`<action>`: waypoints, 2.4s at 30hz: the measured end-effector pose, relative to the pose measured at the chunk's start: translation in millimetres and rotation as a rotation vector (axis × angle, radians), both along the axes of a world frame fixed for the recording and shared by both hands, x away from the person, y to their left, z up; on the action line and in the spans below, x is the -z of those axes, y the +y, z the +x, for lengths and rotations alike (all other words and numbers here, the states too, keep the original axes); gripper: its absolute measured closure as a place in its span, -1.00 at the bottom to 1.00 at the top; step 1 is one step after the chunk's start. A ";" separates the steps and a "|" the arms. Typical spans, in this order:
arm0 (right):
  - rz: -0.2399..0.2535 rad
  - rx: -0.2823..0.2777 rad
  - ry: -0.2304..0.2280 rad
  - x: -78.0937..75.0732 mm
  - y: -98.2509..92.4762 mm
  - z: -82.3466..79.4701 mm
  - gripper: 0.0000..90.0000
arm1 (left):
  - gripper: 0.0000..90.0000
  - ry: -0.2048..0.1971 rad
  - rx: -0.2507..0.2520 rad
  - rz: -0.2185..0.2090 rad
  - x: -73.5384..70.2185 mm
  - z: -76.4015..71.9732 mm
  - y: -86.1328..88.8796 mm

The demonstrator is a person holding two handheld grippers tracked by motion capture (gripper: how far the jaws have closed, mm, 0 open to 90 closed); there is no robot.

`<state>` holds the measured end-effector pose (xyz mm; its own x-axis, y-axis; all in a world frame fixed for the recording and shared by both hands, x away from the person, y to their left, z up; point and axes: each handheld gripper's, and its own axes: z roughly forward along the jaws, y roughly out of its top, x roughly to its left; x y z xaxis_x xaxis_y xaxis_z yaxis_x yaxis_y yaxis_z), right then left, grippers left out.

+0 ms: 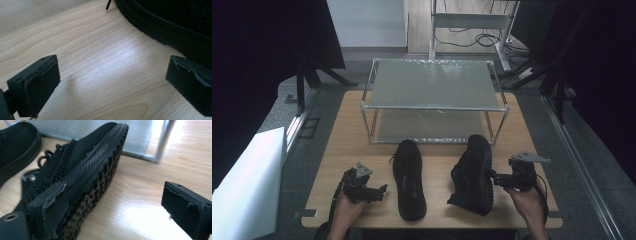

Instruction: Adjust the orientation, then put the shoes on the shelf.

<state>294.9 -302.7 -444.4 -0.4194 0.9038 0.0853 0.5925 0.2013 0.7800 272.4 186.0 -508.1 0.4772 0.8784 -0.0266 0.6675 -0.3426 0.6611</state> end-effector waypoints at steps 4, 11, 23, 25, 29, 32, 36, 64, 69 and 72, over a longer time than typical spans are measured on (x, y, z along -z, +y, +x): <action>-0.003 0.029 -0.004 1.4 -13.7 -5.8 -0.71 | -1.00 0.000 0.001 0.000 0.7 0.3 -0.7; 0.037 0.077 0.046 10.6 -37.3 -8.6 -0.64 | -1.00 0.001 0.002 -0.001 1.1 0.5 -1.4; 0.040 0.137 0.122 26.4 -72.8 -8.6 -0.65 | -1.00 0.005 -0.003 -0.011 0.9 0.6 -1.1; 0.045 0.133 0.110 24.6 -73.9 -10.2 -0.67 | -1.00 0.006 -0.007 -0.017 0.2 0.5 -0.9; 0.053 0.107 0.087 21.1 -72.3 -13.7 -0.70 | -1.00 -0.001 -0.017 -0.028 -3.1 -0.6 -1.3; 0.054 0.091 0.077 18.9 -70.2 -15.2 -0.71 | -1.00 -0.010 -0.021 -0.038 -6.7 -1.6 -2.9; 0.074 0.070 0.053 14.0 -66.2 -18.3 -0.73 | -1.00 -0.024 -0.023 -0.051 -12.5 -3.6 -5.7; 0.061 -0.017 0.113 25.3 -34.7 -5.6 -0.81 | -0.99 -0.055 0.067 -0.121 -43.4 3.4 -71.2; 0.059 -0.037 0.114 22.5 -32.1 -7.9 -0.66 | -1.00 -0.044 0.074 -0.090 -37.2 8.1 -79.9; 0.097 -0.089 0.160 22.6 -30.5 -10.1 -0.59 | -1.00 -0.025 0.069 -0.091 -30.1 10.8 -84.4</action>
